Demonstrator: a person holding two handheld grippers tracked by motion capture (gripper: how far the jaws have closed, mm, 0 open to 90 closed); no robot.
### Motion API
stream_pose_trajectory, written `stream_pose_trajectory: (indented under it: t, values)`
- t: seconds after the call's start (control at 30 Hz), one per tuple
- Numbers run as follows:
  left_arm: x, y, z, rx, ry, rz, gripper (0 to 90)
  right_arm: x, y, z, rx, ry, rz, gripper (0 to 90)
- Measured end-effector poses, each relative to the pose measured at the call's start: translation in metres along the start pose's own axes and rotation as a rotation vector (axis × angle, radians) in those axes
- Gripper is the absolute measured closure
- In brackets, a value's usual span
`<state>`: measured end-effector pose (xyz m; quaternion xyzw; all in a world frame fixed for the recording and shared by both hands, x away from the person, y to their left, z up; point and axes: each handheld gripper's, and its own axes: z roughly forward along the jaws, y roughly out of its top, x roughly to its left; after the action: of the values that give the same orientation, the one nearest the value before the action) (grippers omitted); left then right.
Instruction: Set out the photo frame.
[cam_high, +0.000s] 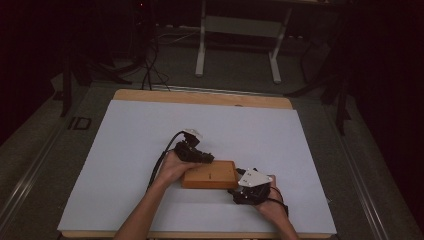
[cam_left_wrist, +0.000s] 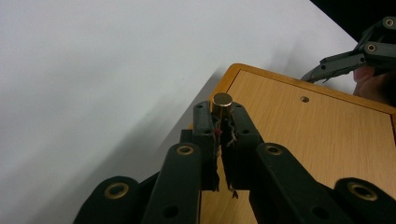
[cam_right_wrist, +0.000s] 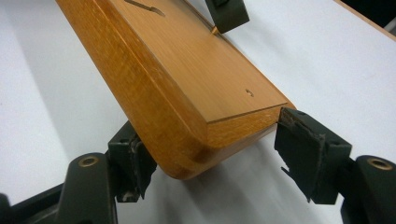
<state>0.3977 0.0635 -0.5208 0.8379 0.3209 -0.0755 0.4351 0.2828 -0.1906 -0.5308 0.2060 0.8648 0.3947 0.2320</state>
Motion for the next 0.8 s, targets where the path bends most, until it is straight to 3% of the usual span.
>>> stream_pose_trajectory:
  t: [0.5, 0.8]
  values:
    - [0.0013, -0.0017, 0.0003, 0.028, -0.068, -0.007, 84.7, -0.0021, -0.0001, -0.0016, -0.018, -0.010, -0.005, 30.7]
    - [0.0016, -0.0019, 0.0006, 0.030, -0.078, -0.006, 84.7, -0.0024, 0.0010, -0.0013, -0.026, -0.001, -0.019, 29.4]
